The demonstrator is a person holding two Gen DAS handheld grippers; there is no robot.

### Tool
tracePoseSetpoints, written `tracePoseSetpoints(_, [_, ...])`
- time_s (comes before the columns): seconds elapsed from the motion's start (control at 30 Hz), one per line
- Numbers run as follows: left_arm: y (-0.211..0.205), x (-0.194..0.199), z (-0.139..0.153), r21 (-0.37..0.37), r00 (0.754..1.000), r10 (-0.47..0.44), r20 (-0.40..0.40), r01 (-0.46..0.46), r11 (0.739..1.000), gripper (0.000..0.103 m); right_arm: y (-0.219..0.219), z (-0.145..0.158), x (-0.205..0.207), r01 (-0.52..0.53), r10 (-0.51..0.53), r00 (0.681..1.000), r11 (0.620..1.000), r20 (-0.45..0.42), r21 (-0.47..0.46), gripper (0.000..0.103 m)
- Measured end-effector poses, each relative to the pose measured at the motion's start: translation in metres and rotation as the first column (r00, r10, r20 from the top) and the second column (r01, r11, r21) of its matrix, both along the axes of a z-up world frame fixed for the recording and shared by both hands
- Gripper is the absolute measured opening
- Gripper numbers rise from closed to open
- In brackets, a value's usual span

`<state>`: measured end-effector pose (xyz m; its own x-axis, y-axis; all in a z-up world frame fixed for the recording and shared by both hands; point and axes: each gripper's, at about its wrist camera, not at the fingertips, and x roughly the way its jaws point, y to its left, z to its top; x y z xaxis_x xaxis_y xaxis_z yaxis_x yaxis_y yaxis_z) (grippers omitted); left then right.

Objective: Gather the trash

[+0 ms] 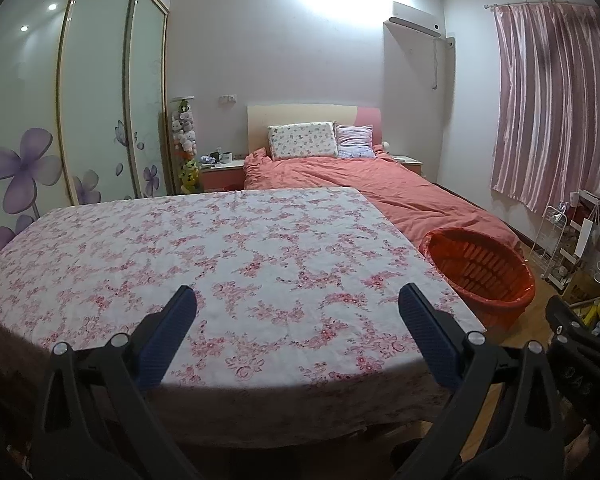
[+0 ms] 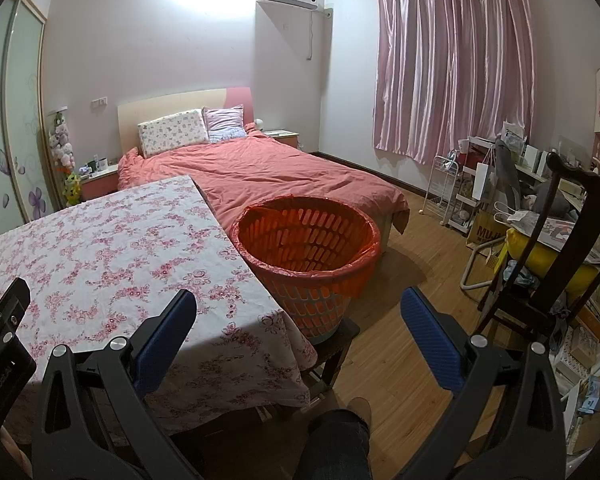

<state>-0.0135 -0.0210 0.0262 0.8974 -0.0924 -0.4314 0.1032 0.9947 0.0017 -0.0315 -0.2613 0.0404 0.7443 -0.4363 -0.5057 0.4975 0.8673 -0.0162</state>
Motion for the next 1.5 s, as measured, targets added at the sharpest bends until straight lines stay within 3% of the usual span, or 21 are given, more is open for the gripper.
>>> tracePoseSetpoints(1.5, [0.0004,-0.0014,-0.0027,0.001,1.000,0.002,-0.008,-0.002,1.000,0.099,0.0004,0.0002,-0.0005,0.001,-0.001,1.000,1.000,0.000,0.000,0.101])
